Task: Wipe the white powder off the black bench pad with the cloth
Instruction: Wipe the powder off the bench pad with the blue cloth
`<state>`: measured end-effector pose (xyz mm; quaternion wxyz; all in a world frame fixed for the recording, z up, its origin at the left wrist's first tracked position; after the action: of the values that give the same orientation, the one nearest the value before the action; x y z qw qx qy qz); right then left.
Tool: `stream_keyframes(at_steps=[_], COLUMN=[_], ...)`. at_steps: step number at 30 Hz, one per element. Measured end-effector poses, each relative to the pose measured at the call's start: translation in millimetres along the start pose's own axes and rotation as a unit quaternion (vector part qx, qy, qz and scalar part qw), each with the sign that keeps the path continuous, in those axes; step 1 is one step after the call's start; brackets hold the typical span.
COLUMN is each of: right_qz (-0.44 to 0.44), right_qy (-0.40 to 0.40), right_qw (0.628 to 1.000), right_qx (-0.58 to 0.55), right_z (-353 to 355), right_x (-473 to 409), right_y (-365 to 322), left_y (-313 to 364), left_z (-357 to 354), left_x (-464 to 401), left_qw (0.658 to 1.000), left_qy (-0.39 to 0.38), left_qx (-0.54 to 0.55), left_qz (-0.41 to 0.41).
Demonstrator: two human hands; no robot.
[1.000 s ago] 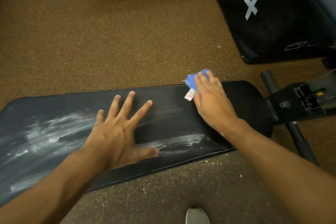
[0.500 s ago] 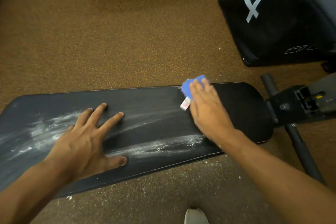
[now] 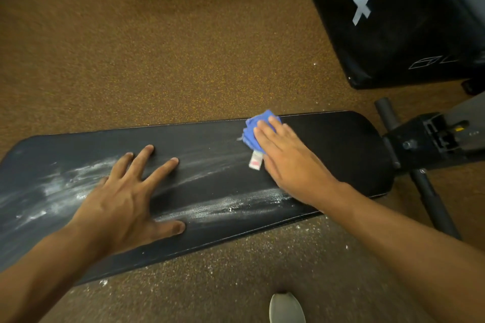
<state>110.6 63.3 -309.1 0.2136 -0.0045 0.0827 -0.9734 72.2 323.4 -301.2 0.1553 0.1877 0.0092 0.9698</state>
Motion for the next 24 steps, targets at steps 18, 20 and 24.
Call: stream_keyframes(at_steps=[18, 20, 24], right_qz=[-0.035, -0.101, -0.089], right_qy=[0.014, 0.016, 0.035], right_qw=[0.999, 0.995, 0.995], right_qx=[0.012, -0.012, -0.028], right_z=[13.0, 9.8, 7.5], right_x=[39.3, 14.2, 3.7], right_y=[38.1, 55.4, 9.8], left_y=[-1.4, -0.7, 0.1], left_z=[-5.9, -6.9, -6.4], left_x=[-1.1, -0.7, -0.9], left_qw=[1.000, 1.000, 1.000], left_qy=[-0.012, -0.013, -0.019], left_qx=[-0.021, -0.018, -0.015], left_qz=[-0.001, -0.003, 0.002])
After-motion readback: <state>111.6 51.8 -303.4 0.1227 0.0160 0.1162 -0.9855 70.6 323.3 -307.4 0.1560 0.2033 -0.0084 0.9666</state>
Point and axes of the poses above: each hand's wrist, its own x-axis away from the middle knuckle, its own z-axis out of the back of the hand, y = z × x, the point moved 10 cm from there along -x, towards the middle knuckle, and after that the axes turned 2 degrees about y, right-handed, at the moved point
